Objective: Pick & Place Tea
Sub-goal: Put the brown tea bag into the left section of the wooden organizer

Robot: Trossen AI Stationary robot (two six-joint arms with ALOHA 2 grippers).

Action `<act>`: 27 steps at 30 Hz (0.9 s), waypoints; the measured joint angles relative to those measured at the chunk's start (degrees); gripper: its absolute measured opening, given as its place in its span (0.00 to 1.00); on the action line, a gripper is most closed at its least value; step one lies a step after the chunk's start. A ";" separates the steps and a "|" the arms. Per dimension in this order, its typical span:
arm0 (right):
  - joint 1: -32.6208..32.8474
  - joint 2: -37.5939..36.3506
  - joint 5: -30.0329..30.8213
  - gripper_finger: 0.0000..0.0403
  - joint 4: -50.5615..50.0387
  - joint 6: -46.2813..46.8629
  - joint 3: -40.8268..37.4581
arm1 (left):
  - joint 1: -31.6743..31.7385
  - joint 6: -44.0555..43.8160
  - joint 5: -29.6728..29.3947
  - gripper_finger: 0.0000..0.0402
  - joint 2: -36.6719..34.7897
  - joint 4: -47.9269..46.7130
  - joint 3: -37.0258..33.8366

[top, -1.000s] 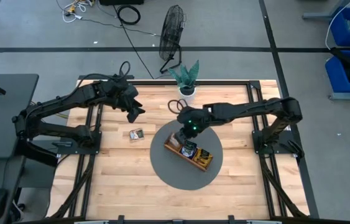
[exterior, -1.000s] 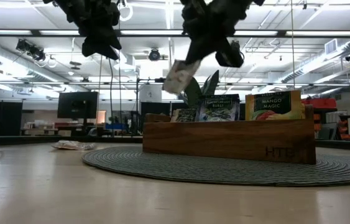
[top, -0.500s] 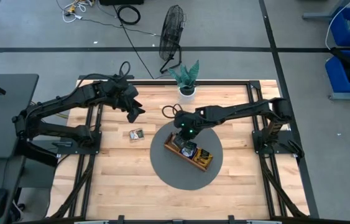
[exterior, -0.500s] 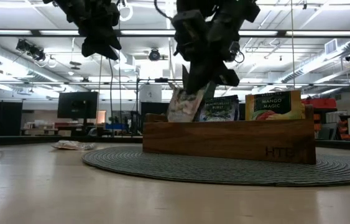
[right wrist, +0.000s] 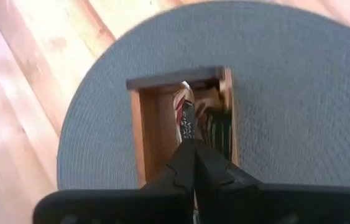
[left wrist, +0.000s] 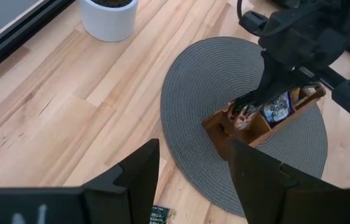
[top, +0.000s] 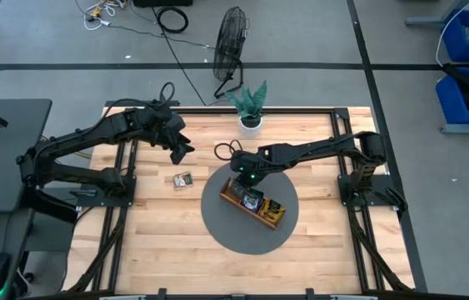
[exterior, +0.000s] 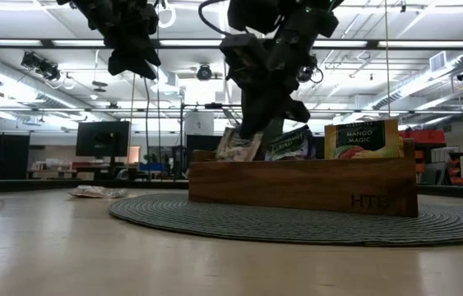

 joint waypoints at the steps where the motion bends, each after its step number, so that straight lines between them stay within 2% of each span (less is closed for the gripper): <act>1: -0.12 0.00 0.40 0.00 0.50 -0.24 0.00 | 0.00 0.01 0.00 0.49 0.00 0.00 0.00; 9: -1.11 0.44 -1.05 0.00 -1.94 -1.23 -0.07 | 0.00 0.02 0.00 0.49 0.00 0.01 0.00; 27: -1.18 2.43 -4.52 0.00 2.12 -2.20 -0.03 | -0.02 0.11 0.01 0.49 0.10 -0.01 0.00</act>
